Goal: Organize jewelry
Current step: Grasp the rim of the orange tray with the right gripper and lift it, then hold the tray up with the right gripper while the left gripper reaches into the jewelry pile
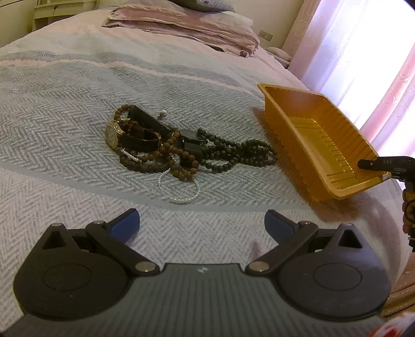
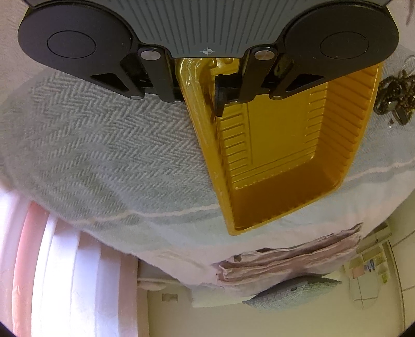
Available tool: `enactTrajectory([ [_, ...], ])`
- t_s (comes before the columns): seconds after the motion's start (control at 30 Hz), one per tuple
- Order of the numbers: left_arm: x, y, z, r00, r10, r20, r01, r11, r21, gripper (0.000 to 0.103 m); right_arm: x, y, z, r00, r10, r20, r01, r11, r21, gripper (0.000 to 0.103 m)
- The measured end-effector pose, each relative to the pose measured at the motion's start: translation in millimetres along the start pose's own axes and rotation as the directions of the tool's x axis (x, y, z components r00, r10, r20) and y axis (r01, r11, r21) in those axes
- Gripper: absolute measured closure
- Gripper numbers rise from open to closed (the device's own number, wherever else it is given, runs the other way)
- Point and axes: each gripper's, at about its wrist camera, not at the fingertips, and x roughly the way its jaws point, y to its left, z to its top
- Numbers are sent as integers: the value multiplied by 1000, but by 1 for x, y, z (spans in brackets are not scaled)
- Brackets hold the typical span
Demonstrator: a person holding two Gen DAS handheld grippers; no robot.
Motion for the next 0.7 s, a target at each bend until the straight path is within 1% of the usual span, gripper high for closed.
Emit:
enactTrajectory([
  [0.17,-2,10,7,1000,-5,15,5,1000,3,4,-19,31,0,994,-96,54,103,986,-128,98],
  [0.27,-1,18,13,1000,-8,10,8,1000,21,6,-27,48,-1,987,-139,82,153,970,-190,99],
  [0.43,0,29,23,1000,-21,14,20,997,77,6,-32,68,3,974,-200,104,221,933,-284,100],
  [0.53,6,35,28,1000,-16,-2,16,992,128,6,-33,80,3,967,-222,123,251,905,-344,99],
  [0.63,12,41,33,999,-39,-7,40,988,152,7,-29,84,0,966,-228,122,257,897,-360,99],
  [0.7,13,43,36,998,-55,-2,55,983,173,13,-27,86,0,965,-232,122,261,894,-364,99],
])
